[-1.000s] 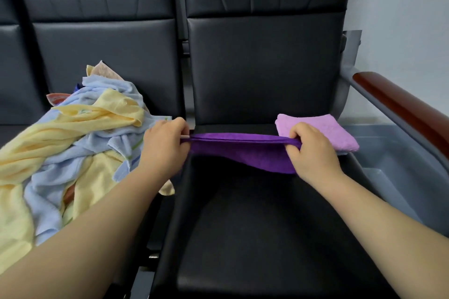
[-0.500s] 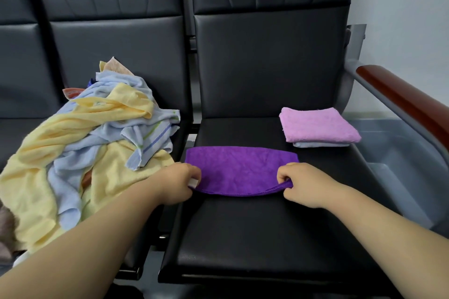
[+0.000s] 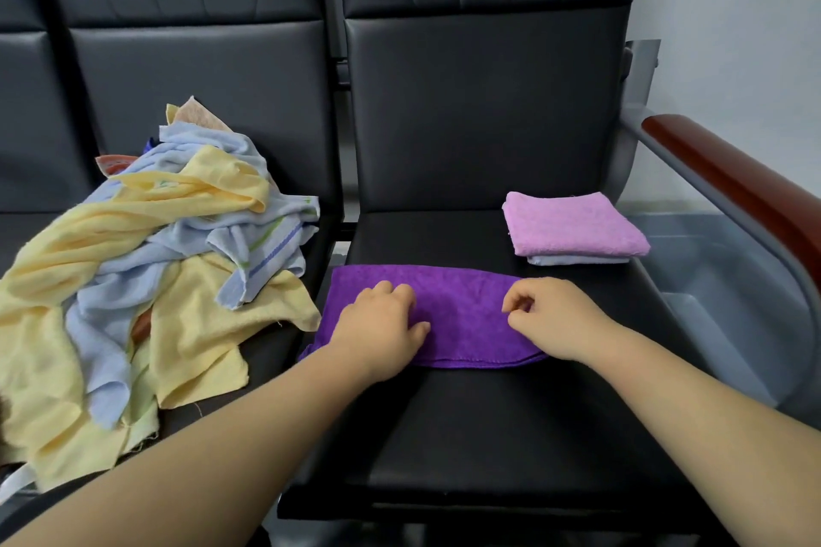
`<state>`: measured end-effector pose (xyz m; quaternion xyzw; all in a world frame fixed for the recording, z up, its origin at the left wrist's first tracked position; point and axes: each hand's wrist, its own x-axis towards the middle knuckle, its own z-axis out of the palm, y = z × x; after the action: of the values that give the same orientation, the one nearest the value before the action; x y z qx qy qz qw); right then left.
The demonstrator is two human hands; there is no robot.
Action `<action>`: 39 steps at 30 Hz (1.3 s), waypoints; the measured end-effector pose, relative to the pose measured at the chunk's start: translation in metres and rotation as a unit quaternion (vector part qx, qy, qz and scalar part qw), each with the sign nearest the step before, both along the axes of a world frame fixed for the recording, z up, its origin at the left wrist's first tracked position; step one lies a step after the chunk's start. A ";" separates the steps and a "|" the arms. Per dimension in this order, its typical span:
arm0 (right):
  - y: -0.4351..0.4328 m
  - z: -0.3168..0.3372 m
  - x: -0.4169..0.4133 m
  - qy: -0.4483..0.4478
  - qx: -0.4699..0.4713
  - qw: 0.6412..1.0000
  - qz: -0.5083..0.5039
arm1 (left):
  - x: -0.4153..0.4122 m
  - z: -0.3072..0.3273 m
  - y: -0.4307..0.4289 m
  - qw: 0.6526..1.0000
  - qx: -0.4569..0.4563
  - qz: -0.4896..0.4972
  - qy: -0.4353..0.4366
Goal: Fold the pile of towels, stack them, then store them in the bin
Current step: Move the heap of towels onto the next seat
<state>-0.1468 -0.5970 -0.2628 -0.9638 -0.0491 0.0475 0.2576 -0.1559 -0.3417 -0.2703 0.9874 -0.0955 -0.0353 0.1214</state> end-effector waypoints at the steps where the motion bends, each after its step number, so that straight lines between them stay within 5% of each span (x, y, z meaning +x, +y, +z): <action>1: 0.000 -0.003 0.003 -0.014 -0.006 1.000 -0.002 | -0.001 -0.002 -0.007 1.000 0.004 0.005 0.000; 11: 0.000 -0.009 0.022 0.010 -0.119 0.992 0.036 | 0.011 -0.025 -0.022 0.995 0.072 0.040 0.048; 16: 0.006 -0.002 0.005 0.051 -0.076 0.995 0.034 | 0.053 -0.024 0.000 0.995 0.078 -0.012 0.058; 22: 0.008 -0.007 0.005 0.024 -0.032 0.999 -0.023 | 0.031 -0.018 -0.009 0.997 0.039 0.057 -0.021; 28: 0.008 -0.005 0.009 0.088 -0.080 0.991 -0.054 | -0.009 -0.015 -0.024 0.997 0.045 -0.063 0.020; 31: 0.002 -0.003 0.006 0.085 0.035 0.990 -0.108 | -0.016 -0.018 -0.018 0.996 0.038 -0.074 0.015; 34: -0.002 -0.006 0.000 0.131 0.231 0.951 -0.157 | -0.021 -0.018 -0.017 0.996 0.009 -0.084 0.001; 39: -0.008 -0.008 -0.007 0.174 0.303 0.924 -0.154 | -0.026 -0.018 -0.015 0.992 -0.007 -0.124 -0.004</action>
<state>-0.1543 -0.6049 -0.2707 -0.8119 0.1334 0.1569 0.5463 -0.1814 -0.3563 -0.2879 0.9672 -0.2175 -0.0458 0.1231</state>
